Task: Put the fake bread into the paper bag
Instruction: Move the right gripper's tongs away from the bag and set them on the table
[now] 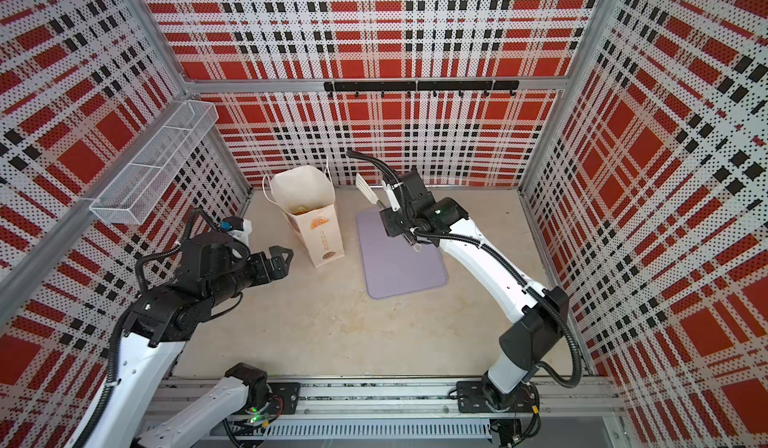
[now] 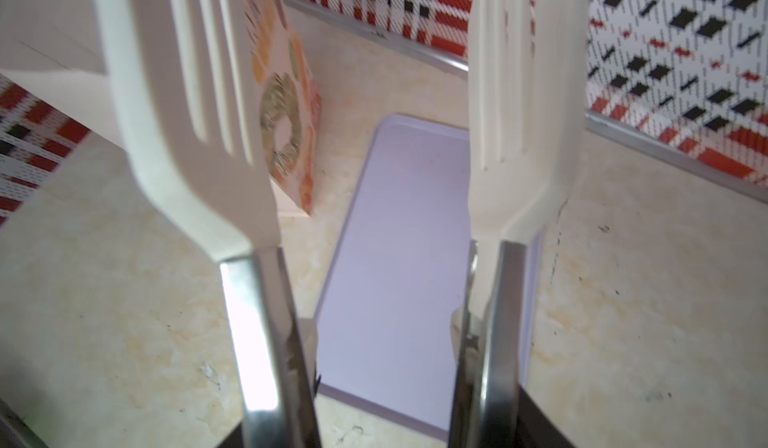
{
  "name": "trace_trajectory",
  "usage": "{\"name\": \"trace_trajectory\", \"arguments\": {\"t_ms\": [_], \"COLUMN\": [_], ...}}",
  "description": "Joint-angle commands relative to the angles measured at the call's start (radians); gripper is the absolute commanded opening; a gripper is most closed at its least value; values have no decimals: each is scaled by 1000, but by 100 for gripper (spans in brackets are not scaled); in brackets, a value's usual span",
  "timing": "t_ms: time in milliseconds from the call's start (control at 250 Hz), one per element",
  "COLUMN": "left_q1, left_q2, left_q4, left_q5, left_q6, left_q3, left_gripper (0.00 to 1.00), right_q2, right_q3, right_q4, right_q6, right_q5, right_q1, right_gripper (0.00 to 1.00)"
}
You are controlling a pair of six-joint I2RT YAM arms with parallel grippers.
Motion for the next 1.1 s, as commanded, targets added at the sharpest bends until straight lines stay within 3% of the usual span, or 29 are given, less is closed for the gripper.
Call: {"name": "trace_trajectory", "arguments": {"t_ms": [0, 284, 620, 1092], "left_q1": [-38, -58, -60, -58], "left_q2": [-15, -48, -104, -115], "left_q4": [26, 56, 57, 46], "left_q5": [-85, -120, -182, -180], "left_q6": [-24, -85, -146, -172], "left_q3": [-41, -132, -241, -284], "left_gripper": [99, 99, 99, 99], "right_q2": [-92, -191, -134, 54], "right_q3": [-130, -417, -586, -558], "right_q4": [79, 109, 151, 200], "right_q6": [22, 77, 115, 100], "right_q5": [87, 102, 117, 63], "right_q1": [-60, -195, -321, -440], "right_gripper": [58, 57, 54, 56]}}
